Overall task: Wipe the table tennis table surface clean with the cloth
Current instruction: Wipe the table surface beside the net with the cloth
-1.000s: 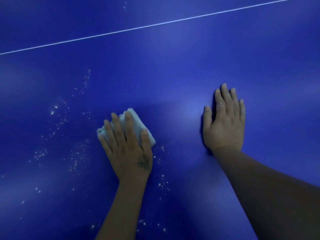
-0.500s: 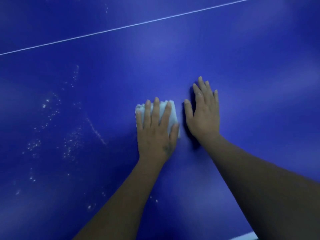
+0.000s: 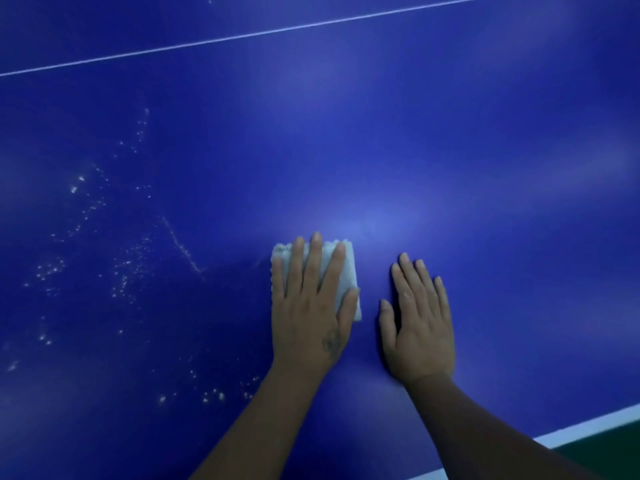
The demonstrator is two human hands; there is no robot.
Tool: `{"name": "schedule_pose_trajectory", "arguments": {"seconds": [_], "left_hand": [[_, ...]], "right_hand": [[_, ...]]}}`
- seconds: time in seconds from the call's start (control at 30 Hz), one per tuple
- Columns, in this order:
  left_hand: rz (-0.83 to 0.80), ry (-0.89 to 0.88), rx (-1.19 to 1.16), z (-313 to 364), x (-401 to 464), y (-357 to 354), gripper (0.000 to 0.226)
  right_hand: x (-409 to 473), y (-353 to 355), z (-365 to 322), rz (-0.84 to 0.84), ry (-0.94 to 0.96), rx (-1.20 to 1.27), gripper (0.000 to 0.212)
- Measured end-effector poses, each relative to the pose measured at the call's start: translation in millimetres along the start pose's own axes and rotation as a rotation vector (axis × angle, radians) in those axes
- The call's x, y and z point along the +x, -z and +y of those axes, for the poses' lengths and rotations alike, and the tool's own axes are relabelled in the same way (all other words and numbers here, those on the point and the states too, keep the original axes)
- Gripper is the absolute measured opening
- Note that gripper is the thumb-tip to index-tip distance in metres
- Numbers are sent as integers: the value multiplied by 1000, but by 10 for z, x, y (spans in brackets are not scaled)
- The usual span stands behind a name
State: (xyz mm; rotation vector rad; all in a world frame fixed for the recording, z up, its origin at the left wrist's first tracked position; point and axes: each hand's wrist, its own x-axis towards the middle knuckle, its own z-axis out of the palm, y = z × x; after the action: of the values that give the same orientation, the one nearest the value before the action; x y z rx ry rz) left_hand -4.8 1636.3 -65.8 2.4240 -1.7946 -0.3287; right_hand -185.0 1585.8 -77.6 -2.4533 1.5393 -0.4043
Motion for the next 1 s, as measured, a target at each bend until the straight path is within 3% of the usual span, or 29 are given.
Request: {"name": "schedule_pose_trajectory", "arguments": {"seconds": [0.13, 0.3, 0.47, 0.63, 0.8, 1.0], "left_hand": [[-39, -20, -9, 90, -313, -8, 68], [18, -86, 27, -109, 486, 30, 66], [85, 129, 45, -750, 1336, 203, 68], [95, 329, 15, -993, 610, 260, 65], [-6, 473, -35, -678, -701, 176, 69], [21, 499, 15, -830, -247, 147, 71]], "right_hand": [[4, -5, 21, -37, -12, -4, 58], [2, -10, 15, -20, -9, -3, 58], [3, -22, 19, -21, -7, 15, 58], [-6, -35, 21, -44, -20, 6, 58], [2, -32, 32, -58, -11, -5, 59], [9, -34, 24, -65, -14, -12, 59]]}}
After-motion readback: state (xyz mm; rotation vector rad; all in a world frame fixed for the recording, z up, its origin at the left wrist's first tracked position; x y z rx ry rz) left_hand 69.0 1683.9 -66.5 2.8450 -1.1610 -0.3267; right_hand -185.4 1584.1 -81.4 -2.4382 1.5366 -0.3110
